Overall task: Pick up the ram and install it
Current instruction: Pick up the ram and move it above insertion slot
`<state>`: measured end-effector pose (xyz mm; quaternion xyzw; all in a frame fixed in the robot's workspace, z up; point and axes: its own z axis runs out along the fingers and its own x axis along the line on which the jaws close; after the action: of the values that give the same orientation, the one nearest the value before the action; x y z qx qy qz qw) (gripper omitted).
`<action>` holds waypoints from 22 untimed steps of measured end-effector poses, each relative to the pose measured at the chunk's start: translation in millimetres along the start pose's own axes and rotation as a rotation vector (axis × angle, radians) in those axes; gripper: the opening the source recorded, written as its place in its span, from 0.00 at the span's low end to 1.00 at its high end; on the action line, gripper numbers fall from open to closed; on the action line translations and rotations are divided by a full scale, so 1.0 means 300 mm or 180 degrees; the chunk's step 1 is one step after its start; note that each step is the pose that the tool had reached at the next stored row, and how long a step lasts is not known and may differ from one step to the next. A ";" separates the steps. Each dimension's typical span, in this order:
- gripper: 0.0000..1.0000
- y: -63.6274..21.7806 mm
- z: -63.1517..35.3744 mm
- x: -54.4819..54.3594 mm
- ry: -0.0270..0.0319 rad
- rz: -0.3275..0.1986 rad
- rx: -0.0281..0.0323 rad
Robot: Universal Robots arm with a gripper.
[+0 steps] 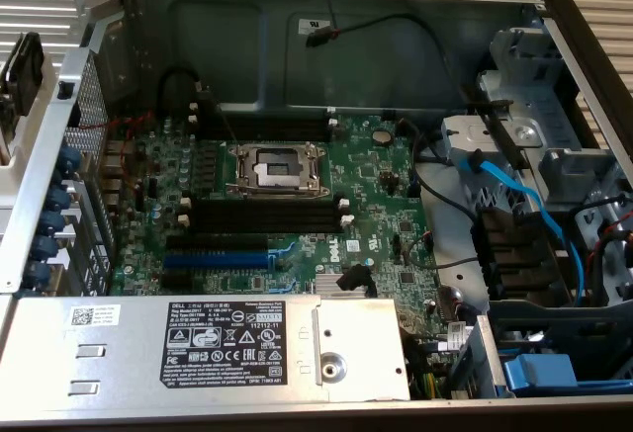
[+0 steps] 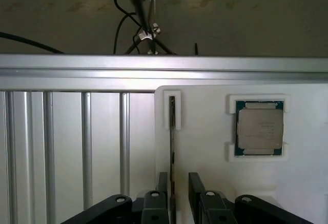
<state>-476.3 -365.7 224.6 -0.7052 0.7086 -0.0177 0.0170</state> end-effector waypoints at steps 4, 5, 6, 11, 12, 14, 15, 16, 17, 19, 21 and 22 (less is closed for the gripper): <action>0.31 0.000 0.011 0.000 0.0000 0.0000 0.0000; 0.31 0.001 0.016 0.000 0.0000 0.0000 0.0000; 0.31 0.001 0.022 0.000 0.0000 0.0000 0.0000; 0.31 0.002 0.044 0.000 0.0000 0.0000 -0.0019; 0.31 0.002 0.047 0.000 0.0000 0.0000 -0.0034; 0.31 0.002 0.051 0.000 0.0000 0.0000 -0.0060; 0.31 0.001 0.054 0.000 0.0000 0.0000 -0.0069; 0.31 0.001 0.058 0.000 0.0000 0.0000 -0.0074; 0.31 0.001 0.061 0.000 0.0001 0.0000 -0.0077; 0.31 0.001 0.062 0.000 0.0001 0.0000 -0.0082; 0.31 0.001 0.063 0.002 0.0001 -0.0001 -0.0087; 0.31 0.001 0.063 0.003 0.0002 -0.0001 -0.0090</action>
<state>-475.6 -366.5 205.7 -0.7054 0.7087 -0.0079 0.0068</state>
